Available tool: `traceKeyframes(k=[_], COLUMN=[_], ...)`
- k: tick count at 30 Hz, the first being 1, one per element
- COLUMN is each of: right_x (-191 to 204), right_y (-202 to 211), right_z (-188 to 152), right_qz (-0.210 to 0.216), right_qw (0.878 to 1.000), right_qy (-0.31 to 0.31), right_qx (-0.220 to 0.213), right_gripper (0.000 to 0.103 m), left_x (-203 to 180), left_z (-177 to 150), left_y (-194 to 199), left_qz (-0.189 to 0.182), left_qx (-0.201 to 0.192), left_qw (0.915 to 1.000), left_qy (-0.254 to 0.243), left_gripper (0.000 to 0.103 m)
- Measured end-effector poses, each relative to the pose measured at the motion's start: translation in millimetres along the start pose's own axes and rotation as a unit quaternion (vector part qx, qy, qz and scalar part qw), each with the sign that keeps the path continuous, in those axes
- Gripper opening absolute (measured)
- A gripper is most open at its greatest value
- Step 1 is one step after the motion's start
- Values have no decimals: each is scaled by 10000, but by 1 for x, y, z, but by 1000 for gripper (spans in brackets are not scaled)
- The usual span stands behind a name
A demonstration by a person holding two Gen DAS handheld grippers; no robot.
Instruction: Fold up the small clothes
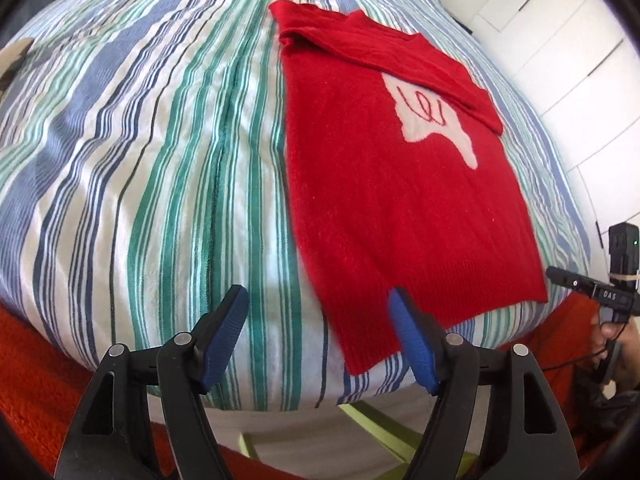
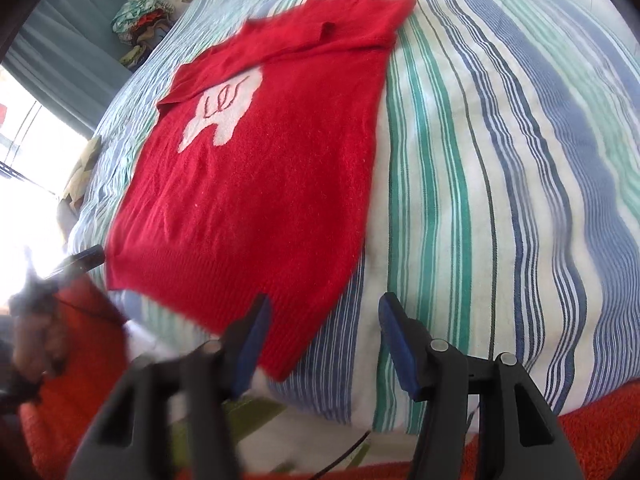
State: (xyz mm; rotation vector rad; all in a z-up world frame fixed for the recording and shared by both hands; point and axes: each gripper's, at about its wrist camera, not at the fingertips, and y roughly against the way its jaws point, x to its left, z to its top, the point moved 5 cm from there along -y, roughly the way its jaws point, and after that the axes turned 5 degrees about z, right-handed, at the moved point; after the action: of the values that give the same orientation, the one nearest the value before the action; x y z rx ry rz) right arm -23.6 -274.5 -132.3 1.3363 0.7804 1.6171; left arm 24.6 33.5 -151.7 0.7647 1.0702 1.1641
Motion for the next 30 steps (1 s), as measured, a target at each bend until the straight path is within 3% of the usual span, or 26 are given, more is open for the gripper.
traceKeyframes(k=[5, 7, 8, 9, 10, 11, 12, 15, 18, 22, 26, 30], right_x=[-10, -9, -3, 1, 5, 7, 5, 3, 9, 19, 17, 7], right_y=[-3, -13, -17, -21, -24, -29, -33, -29, -10, 11, 15, 13], right_z=[-12, -15, -16, -17, -17, -17, -16, -11, 0, 41, 110, 192], right_qz=[768, 993, 1183, 1387, 1529, 1550, 1496, 1559, 1737, 1617, 1421, 1319], right_qw=[9945, 9911, 9887, 9859, 9837, 9831, 9835, 9818, 9789, 9781, 9722, 9644], right_qy=[-666, -803, -811, -800, -791, -805, -857, -1021, -1065, -834, -765, -864], right_qx=[232, 364, 427, 484, 521, 539, 555, 362, -149, -1015, -1694, -2122], right_gripper=[56, 56, 56, 49, 42, 24, 6, 5, 5, 5, 5, 5], left_x=[-15, -23, -25, -24, -22, -20, -17, -12, -10, -17, -14, -15], left_z=[-4, -6, -8, -10, -11, -11, -11, -5, 17, 84, 169, 243], left_y=[-19, -23, -28, -32, -36, -36, -32, -13, 10, 23, 14, -13], left_qz=[-478, -746, -806, -840, -876, -953, -1035, -1268, -1674, -1848, -1650, -1344], left_qx=[319, 476, 592, 691, 771, 813, 789, 543, 163, -446, -1002, -1165], left_qw=[9983, 9961, 9950, 9941, 9931, 9919, 9909, 9885, 9813, 9772, 9764, 9788], left_qy=[-24, -78, -63, -8, 96, 220, 338, 626, 934, 943, 965, 1012], left_gripper=[70, 50, 33, 19, 11, 5, 4, 3, 2, 2, 3, 3])
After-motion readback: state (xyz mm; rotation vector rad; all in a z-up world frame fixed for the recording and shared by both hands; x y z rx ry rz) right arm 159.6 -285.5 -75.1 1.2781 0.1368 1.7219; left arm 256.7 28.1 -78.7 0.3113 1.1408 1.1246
